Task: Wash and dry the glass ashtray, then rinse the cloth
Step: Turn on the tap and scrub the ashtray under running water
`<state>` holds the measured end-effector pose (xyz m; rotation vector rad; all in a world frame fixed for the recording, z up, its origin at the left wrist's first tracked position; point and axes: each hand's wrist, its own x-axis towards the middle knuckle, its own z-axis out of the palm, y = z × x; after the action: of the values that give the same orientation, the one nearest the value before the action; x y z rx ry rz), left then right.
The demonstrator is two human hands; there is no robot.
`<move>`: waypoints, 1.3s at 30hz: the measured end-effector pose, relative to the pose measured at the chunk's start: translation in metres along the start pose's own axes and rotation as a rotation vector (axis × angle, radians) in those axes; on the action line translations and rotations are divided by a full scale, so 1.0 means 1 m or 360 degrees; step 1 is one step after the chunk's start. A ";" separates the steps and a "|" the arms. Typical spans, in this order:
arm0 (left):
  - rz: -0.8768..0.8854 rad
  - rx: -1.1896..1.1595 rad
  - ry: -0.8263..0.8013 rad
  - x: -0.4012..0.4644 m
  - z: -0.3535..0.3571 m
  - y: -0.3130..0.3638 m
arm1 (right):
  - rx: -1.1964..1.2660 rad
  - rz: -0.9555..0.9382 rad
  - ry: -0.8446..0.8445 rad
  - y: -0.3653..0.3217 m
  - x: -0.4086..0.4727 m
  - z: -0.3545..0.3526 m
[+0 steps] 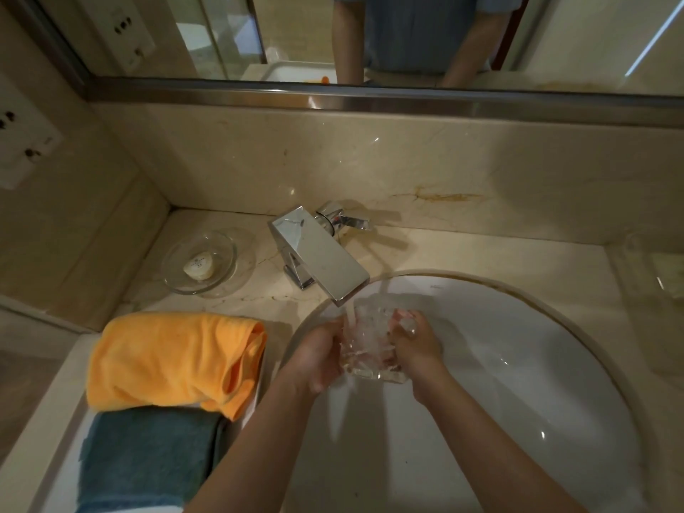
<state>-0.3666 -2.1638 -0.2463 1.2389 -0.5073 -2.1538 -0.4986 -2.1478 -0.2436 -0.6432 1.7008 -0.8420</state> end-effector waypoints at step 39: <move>0.0514 0.0337 0.0209 0.008 0.007 -0.004 | 0.0926 0.0226 -0.0224 0.031 -0.017 0.000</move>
<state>-0.3774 -2.1657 -0.2507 1.2997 -0.8346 -1.7712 -0.4945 -2.1159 -0.2582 -0.1762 1.2685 -1.0972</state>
